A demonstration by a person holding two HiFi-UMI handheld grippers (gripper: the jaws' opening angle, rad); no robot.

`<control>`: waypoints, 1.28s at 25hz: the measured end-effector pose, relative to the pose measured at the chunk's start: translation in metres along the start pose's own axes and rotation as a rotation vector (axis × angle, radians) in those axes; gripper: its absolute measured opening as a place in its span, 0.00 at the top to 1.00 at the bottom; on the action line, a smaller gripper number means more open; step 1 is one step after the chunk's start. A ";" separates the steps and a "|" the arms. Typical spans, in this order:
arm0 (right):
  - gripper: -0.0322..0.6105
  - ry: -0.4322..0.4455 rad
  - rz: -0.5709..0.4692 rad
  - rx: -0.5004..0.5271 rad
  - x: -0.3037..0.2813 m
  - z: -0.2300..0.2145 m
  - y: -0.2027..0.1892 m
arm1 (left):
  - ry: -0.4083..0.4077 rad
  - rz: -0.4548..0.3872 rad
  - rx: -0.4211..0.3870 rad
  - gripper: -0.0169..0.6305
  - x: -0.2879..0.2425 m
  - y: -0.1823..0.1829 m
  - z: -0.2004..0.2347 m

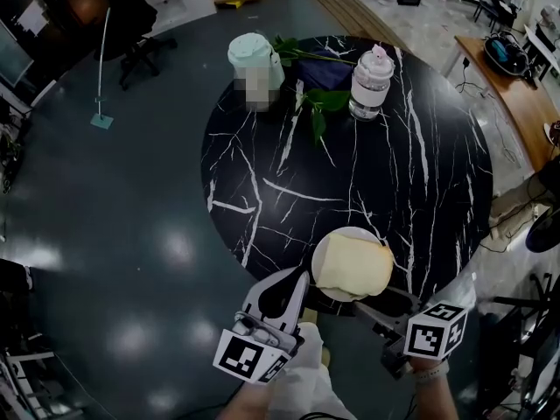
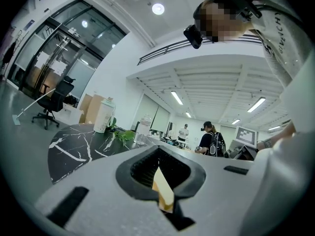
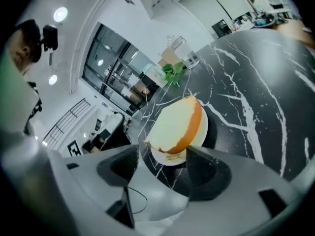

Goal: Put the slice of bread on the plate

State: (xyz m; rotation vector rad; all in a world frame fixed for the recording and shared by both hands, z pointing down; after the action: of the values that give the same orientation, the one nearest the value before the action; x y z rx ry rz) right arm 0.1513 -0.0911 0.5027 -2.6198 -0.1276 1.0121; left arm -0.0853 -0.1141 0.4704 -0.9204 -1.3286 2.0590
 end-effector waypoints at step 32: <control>0.49 -0.273 0.259 0.532 0.020 0.048 -0.012 | -0.008 -0.005 0.035 0.96 0.010 -0.008 -0.011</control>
State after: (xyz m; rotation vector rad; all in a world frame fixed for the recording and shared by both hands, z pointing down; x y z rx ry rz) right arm 0.1347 -0.0625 0.4602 -2.0417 0.3775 1.2781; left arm -0.0829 -0.0974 0.4718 -0.8940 -1.2934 2.0771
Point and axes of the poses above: the fingertips, and each gripper's own axes: x backward along the fingers, z to its left, y out of its top, the point moved 9 cm from there along x, backward along the fingers, and after that the axes turned 14 degrees about z, right-handed, at the moved point
